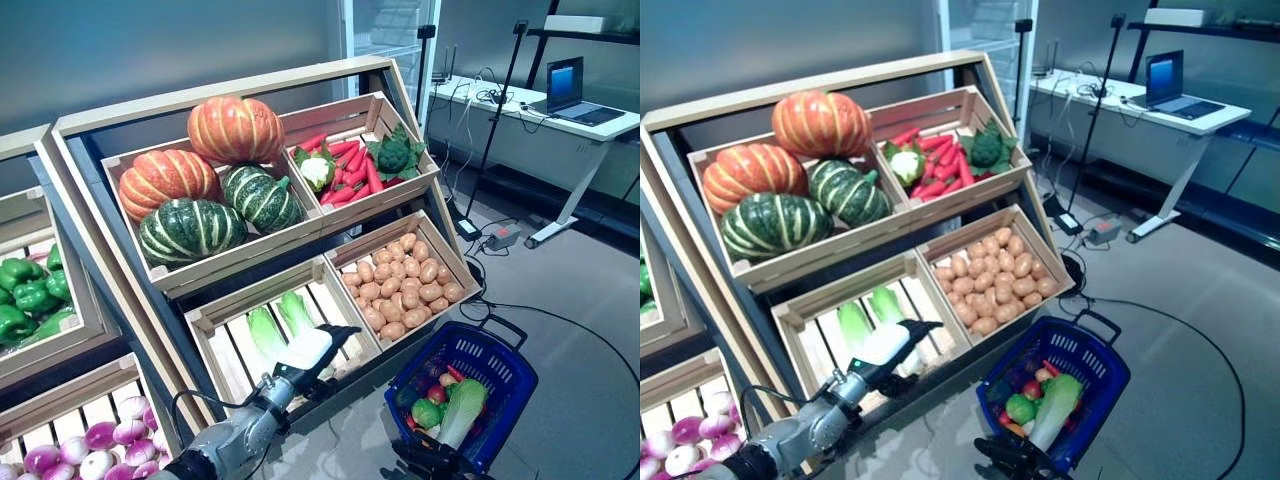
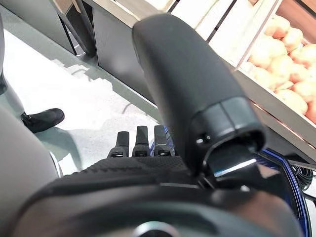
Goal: Put vegetables into the basket
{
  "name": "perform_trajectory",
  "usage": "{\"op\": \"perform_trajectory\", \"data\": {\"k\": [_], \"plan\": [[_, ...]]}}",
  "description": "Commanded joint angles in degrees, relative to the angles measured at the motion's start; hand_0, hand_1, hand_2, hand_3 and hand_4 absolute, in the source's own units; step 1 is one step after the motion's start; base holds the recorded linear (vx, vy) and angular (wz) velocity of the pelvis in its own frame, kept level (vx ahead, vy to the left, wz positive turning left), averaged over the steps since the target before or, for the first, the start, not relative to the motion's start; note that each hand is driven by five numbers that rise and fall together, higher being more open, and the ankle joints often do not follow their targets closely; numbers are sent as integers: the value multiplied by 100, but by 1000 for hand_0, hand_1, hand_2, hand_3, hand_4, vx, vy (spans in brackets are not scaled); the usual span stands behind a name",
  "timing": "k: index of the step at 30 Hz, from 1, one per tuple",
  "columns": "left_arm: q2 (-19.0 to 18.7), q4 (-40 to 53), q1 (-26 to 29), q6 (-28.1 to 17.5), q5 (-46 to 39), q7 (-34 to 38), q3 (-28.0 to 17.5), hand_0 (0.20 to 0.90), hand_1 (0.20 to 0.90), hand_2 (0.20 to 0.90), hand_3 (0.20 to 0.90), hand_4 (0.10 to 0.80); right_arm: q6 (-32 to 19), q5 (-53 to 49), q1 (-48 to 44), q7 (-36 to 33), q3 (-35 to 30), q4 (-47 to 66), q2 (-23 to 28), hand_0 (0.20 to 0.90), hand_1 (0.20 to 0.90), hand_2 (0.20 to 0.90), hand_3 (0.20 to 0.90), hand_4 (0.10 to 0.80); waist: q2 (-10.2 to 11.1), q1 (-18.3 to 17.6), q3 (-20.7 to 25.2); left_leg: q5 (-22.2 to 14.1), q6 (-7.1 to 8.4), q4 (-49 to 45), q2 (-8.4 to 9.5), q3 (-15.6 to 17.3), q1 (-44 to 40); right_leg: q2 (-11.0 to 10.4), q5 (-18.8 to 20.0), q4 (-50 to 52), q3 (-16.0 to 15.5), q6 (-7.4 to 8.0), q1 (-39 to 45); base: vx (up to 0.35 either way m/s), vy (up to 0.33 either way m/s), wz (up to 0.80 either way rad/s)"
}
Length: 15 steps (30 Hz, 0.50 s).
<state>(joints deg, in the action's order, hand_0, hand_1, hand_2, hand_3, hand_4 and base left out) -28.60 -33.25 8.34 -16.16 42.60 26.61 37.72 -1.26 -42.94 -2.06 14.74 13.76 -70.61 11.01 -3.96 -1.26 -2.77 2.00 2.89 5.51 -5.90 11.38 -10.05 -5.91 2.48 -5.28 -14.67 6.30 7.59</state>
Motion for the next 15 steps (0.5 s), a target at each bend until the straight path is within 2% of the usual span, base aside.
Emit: {"op": "perform_trajectory", "data": {"k": [1,3,5,10,15], "plan": [[-250,-299,892,299,294,551,-331,900,900,900,900,800,-44,200,-198,110,-43,-372,-177,900,900,900,900,800,164,-10,-142,-413,-189,-51,329,196,-76,35,-94,28,-27,-118,196,0,0,0],[-254,-663,893,607,257,596,-338,900,900,900,900,800,-38,198,-212,112,-42,-401,-125,900,900,900,900,800,143,-49,-137,-410,-195,-51,341,224,-68,40,-93,28,8,-118,173,-3,18,0],[-249,-1061,889,657,144,653,-409,900,900,900,900,800,-47,235,-203,163,-64,-459,-78,900,900,900,900,800,123,-83,-123,-405,-195,-51,346,256,-75,44,-86,28,40,-114,164,6,20,0],[-247,-1845,847,674,-104,781,-621,900,900,900,900,800,-30,432,-152,228,-121,-506,58,900,900,900,900,800,73,-180,-98,-376,-189,-51,356,348,-79,47,-69,28,115,-103,141,30,56,-5],[-242,-2141,935,631,-648,900,-929,900,900,900,900,800,-67,446,-136,402,-45,-446,137,900,900,900,900,800,63,-240,-144,-355,-190,-51,350,420,-80,65,-63,28,176,-121,115,45,47,-12]]}}
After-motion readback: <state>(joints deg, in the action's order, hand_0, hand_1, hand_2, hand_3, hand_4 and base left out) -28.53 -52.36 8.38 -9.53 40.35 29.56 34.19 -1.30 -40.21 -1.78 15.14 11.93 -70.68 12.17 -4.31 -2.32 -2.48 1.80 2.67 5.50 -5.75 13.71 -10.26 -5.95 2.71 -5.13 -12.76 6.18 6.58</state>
